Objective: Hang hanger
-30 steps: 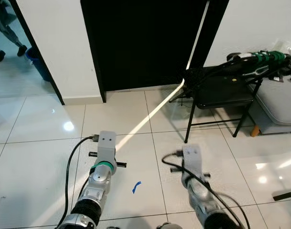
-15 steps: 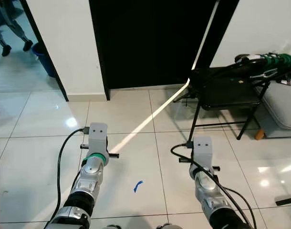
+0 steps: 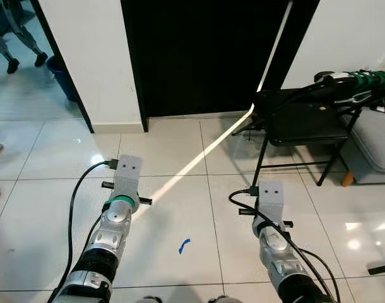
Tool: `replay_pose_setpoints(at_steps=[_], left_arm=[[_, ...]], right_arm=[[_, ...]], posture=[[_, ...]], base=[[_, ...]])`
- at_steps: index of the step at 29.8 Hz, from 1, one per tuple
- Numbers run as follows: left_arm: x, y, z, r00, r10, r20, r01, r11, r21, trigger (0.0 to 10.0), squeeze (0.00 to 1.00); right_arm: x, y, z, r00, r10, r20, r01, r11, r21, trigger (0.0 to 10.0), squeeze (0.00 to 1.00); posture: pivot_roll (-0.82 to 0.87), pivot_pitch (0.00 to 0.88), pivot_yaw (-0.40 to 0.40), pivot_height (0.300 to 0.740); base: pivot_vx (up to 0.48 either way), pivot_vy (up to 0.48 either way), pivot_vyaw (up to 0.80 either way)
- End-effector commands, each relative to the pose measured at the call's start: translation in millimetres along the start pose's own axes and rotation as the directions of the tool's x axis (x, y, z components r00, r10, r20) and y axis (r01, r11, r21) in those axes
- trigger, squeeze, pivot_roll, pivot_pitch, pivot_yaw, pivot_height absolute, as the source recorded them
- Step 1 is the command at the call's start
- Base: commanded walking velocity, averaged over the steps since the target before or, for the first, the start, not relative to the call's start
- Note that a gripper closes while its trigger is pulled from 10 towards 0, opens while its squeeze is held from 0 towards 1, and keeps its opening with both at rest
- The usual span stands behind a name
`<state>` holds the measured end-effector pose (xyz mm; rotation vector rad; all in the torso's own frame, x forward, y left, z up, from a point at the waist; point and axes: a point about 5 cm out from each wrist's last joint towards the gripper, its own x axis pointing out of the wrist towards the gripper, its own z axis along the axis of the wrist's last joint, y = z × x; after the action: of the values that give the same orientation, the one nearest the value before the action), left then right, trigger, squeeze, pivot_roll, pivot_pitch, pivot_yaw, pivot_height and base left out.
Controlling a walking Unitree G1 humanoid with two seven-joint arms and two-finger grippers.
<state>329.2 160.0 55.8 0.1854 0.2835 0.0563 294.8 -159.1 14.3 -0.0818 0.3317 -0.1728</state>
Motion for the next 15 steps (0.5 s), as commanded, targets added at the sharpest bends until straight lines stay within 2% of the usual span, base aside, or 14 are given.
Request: replay_pose_setpoints(at_steps=[1,2,4,8,9,10,11,12,14,15], left_arm=[[-6.1,-4.1,-20.4,0.998,-0.018,-0.056,0.017,1.0,-0.009,10.0,0.0],[-6.1,-4.1,-20.4,0.998,-0.018,-0.056,0.017,1.0,-0.009,10.0,0.0],[-11.2,-5.0,-32.2,0.996,-0.012,-0.089,0.007,0.998,-0.065,10.0,0.0],[-11.6,-5.0,-31.0,0.997,-0.019,-0.08,0.016,0.999,-0.042,10.0,0.0],[-10.0,-3.7,-25.0,0.997,-0.026,-0.066,0.028,0.999,0.023,10.0,0.0],[-10.0,-3.7,-25.0,0.997,-0.026,-0.066,0.028,0.999,0.023,10.0,0.0],[-5.4,-2.4,-6.9,0.998,-0.049,-0.029,0.051,0.996,0.076,10.0,0.0],[-2.5,-2.2,7.8,0.998,-0.067,0.002,0.067,0.993,0.094,10.0,0.0],[-2.5,-2.2,7.8,0.998,-0.067,0.002,0.067,0.993,0.094,10.0,0.0],[4.2,-1.4,17.9,0.996,-0.083,0.033,0.082,0.996,0.045,10.0,0.0]], right_arm=[[-6.3,0.8,-16.0,0.998,-0.004,-0.06,0.004,1.0,-0.006,10.0,0.0],[-6.3,0.8,-16.0,0.998,-0.004,-0.06,0.004,1.0,-0.006,10.0,0.0],[-8.7,5.9,-17.5,0.998,0.009,-0.059,-0.009,1.0,-0.004,10.0,0.0],[-8.8,7.2,-15.8,0.999,0.008,-0.049,-0.008,1.0,0.002,10.0,0.0],[-8.5,6.4,-14.8,0.999,0.001,-0.042,-0.001,1.0,0.004,10.0,0.0],[-8.5,6.4,-14.8,0.999,0.001,-0.042,-0.001,1.0,0.004,10.0,0.0],[-7.5,4.2,-11.7,1.0,-0.005,-0.024,0.005,1.0,0.01,10.0,0.0],[-6.6,2.3,-9.5,1.0,-0.013,-0.014,0.013,1.0,0.02,10.0,0.0],[-6.6,2.3,-9.5,1.0,-0.013,-0.014,0.013,1.0,0.02,10.0,0.0],[-6.0,4.7,-9.1,1.0,-0.017,-0.024,0.017,0.999,0.032,10.0,0.0]], posture=[[0.02,0.073,0.038,0.74],[0.02,0.073,0.038,0.74],[0.02,0.074,0.041,0.74],[0.04,0.069,0.064,0.74],[0.05,0.067,0.087,0.74],[0.05,0.067,0.087,0.74],[0.11,0.059,0.123,0.74],[0.12,0.059,0.118,0.74],[0.12,0.059,0.118,0.74],[0.02,0.056,0.081,0.74]], base=[[0.0,0.0,0.0],[0.0,0.0,0.0],[0.0,0.0,0.0],[0.0,0.0,0.0],[0.0,0.0,0.0],[0.0,0.0,0.0],[0.0,0.0,0.0],[0.0,0.0,0.0],[0.0,0.0,0.0],[0.0,0.0,0.0]])
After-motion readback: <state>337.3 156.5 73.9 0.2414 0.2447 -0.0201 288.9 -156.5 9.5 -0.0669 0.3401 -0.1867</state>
